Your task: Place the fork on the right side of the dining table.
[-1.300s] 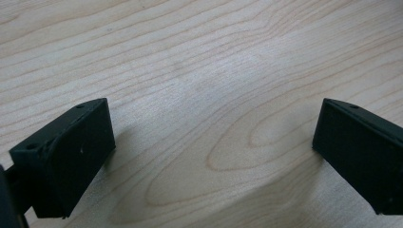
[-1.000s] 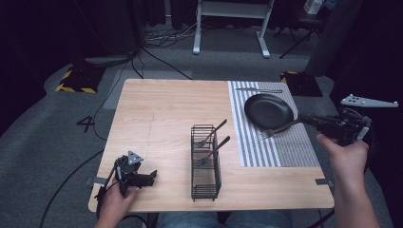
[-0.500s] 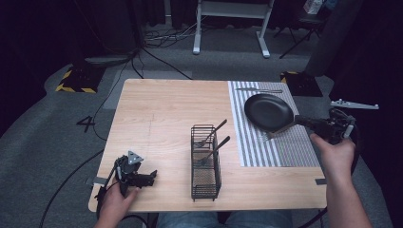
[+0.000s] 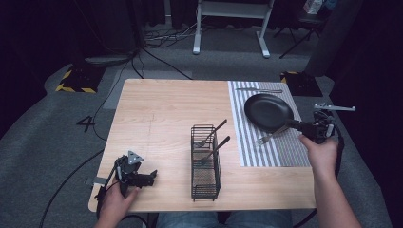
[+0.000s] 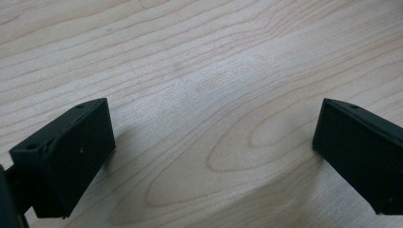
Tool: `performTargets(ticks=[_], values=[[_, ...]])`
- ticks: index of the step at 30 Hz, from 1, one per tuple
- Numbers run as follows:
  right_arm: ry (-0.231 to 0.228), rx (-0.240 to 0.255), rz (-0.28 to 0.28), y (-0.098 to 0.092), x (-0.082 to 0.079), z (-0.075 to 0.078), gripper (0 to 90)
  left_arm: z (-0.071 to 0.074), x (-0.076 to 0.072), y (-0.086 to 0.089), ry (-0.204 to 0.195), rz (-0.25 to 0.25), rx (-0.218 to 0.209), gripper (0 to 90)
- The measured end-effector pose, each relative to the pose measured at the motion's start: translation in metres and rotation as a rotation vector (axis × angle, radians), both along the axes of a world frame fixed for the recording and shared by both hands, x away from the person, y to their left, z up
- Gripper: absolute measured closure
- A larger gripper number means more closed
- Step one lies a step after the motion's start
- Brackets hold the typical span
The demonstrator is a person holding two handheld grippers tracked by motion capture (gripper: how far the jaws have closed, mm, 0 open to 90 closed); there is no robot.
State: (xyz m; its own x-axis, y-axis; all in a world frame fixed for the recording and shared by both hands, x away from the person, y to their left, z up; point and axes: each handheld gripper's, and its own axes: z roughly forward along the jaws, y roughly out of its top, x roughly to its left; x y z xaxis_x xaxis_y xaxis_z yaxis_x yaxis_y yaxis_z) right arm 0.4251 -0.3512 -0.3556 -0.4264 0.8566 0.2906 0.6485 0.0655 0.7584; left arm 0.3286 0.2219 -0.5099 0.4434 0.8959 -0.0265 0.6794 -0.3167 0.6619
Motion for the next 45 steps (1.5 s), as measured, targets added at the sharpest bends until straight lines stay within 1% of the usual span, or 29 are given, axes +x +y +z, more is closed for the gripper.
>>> performTargets(ticks=[6, 15, 23, 28, 32, 45], values=[[0.023, 0.010, -0.008, 0.002, 0.002, -0.010, 86.4, 0.000, 0.000, 0.000, -0.001, 0.000, 0.000, 0.3], [0.032, 0.016, -0.014, 0.005, 0.006, -0.013, 86.4, 0.000, 0.000, 0.000, 0.000, 0.000, 0.000, 0.3], [0.050, 0.024, -0.032, 0.003, 0.010, -0.016, 85.7, 0.000, 0.000, 0.000, -0.001, 0.000, 0.000, 0.3], [0.070, 0.000, -0.055, -0.002, 0.016, -0.018, 82.6, 0.000, 0.000, 0.000, -0.001, 0.000, 0.000, 0.3], [0.099, -0.011, -0.074, -0.009, 0.022, -0.022, 80.5, 0.000, 0.000, 0.000, -0.001, 0.000, 0.000, 0.3], [0.146, -0.009, -0.098, -0.026, 0.030, -0.034, 76.3, 0.000, 0.000, 0.000, 0.000, 0.000, 0.000, 0.3]])
